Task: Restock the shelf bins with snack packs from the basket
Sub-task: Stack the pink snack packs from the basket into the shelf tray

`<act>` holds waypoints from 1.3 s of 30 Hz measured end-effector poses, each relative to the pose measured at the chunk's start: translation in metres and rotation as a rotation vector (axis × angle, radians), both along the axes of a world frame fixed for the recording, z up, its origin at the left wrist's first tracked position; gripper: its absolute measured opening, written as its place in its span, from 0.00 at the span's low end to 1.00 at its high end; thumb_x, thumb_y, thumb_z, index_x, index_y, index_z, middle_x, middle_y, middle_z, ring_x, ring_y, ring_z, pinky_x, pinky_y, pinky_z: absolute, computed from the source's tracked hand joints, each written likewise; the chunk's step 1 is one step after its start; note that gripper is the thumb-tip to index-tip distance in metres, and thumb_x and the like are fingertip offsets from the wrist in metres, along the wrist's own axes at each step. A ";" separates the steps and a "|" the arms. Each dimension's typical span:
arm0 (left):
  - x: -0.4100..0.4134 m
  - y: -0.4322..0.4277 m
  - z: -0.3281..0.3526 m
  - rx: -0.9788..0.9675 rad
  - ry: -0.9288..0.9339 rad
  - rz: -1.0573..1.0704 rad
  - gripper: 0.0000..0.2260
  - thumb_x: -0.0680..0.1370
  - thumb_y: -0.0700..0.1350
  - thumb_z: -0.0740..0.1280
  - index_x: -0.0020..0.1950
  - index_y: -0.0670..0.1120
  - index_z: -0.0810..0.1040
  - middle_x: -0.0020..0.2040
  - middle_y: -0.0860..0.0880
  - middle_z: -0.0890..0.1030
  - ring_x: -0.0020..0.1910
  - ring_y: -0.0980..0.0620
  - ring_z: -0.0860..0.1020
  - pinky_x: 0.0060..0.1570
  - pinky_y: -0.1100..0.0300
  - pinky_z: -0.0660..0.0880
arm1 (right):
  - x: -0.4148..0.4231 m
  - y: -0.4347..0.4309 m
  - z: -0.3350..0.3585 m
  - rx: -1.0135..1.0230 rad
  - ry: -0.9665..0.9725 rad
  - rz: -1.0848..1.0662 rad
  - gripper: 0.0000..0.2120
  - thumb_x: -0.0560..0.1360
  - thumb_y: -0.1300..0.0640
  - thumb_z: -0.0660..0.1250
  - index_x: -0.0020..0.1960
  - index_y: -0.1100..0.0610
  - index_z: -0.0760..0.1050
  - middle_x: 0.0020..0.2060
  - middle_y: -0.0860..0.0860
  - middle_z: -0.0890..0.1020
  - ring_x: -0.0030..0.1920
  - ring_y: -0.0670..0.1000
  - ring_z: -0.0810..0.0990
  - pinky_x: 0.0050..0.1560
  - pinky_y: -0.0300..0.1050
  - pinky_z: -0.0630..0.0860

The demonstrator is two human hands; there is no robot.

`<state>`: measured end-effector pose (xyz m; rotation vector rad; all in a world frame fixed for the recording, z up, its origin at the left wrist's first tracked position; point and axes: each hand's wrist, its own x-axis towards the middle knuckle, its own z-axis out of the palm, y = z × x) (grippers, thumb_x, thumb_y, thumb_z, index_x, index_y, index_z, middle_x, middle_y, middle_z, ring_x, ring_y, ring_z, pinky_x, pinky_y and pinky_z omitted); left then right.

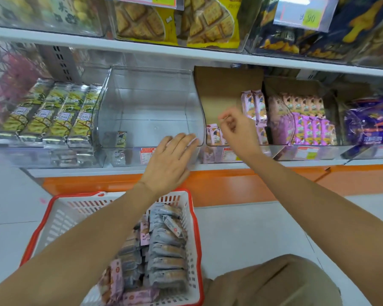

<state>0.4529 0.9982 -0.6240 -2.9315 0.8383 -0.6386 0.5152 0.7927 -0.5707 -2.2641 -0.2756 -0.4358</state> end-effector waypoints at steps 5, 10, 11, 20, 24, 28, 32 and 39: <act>-0.045 0.063 -0.038 0.053 0.013 0.109 0.29 0.67 0.44 0.71 0.68 0.40 0.73 0.62 0.40 0.74 0.60 0.41 0.68 0.59 0.46 0.63 | -0.066 0.056 -0.034 0.005 0.066 0.218 0.04 0.77 0.63 0.63 0.49 0.56 0.74 0.29 0.45 0.74 0.27 0.44 0.72 0.31 0.48 0.71; -0.071 0.107 -0.064 0.056 0.128 0.208 0.28 0.68 0.42 0.66 0.68 0.41 0.72 0.63 0.40 0.73 0.60 0.39 0.71 0.59 0.45 0.65 | -0.110 0.101 -0.103 -0.092 0.261 0.311 0.08 0.77 0.58 0.64 0.56 0.52 0.74 0.34 0.41 0.75 0.33 0.46 0.76 0.38 0.50 0.77; -0.074 0.115 -0.071 0.080 0.168 0.225 0.28 0.68 0.42 0.67 0.68 0.41 0.73 0.62 0.39 0.74 0.59 0.38 0.71 0.59 0.45 0.66 | -0.117 0.107 -0.118 -0.125 0.307 0.330 0.10 0.77 0.58 0.65 0.58 0.52 0.74 0.37 0.42 0.77 0.36 0.48 0.78 0.40 0.52 0.77; -0.078 0.163 -0.145 0.146 0.576 0.487 0.34 0.81 0.54 0.59 0.81 0.47 0.45 0.81 0.44 0.49 0.79 0.44 0.47 0.77 0.47 0.47 | -0.138 0.147 -0.225 -0.561 0.743 0.435 0.23 0.80 0.51 0.60 0.74 0.51 0.62 0.61 0.57 0.74 0.54 0.59 0.78 0.47 0.47 0.75; -0.072 0.175 -0.168 0.067 0.589 0.529 0.35 0.80 0.52 0.61 0.81 0.46 0.45 0.81 0.44 0.48 0.79 0.44 0.46 0.77 0.46 0.46 | -0.131 0.156 -0.253 -0.636 0.771 0.409 0.18 0.80 0.51 0.60 0.69 0.50 0.66 0.62 0.56 0.72 0.58 0.58 0.75 0.55 0.52 0.75; -0.065 0.183 -0.186 0.013 0.550 0.518 0.35 0.77 0.49 0.65 0.80 0.45 0.52 0.79 0.41 0.58 0.78 0.42 0.53 0.76 0.44 0.51 | -0.127 0.171 -0.268 -0.738 0.763 0.368 0.22 0.80 0.50 0.59 0.73 0.50 0.63 0.66 0.57 0.70 0.66 0.58 0.69 0.58 0.52 0.73; -0.063 0.183 -0.197 0.010 0.495 0.507 0.33 0.74 0.47 0.64 0.78 0.44 0.60 0.74 0.39 0.65 0.76 0.38 0.59 0.73 0.40 0.57 | -0.125 0.186 -0.279 -1.011 0.665 0.423 0.25 0.81 0.44 0.56 0.76 0.52 0.59 0.69 0.57 0.70 0.69 0.60 0.65 0.65 0.53 0.66; -0.064 0.184 -0.206 -0.061 0.443 0.489 0.32 0.71 0.43 0.65 0.75 0.43 0.66 0.71 0.38 0.69 0.73 0.37 0.64 0.72 0.37 0.59 | -0.116 0.202 -0.294 -1.180 0.766 0.415 0.26 0.81 0.51 0.58 0.77 0.53 0.56 0.68 0.60 0.72 0.69 0.62 0.64 0.69 0.55 0.60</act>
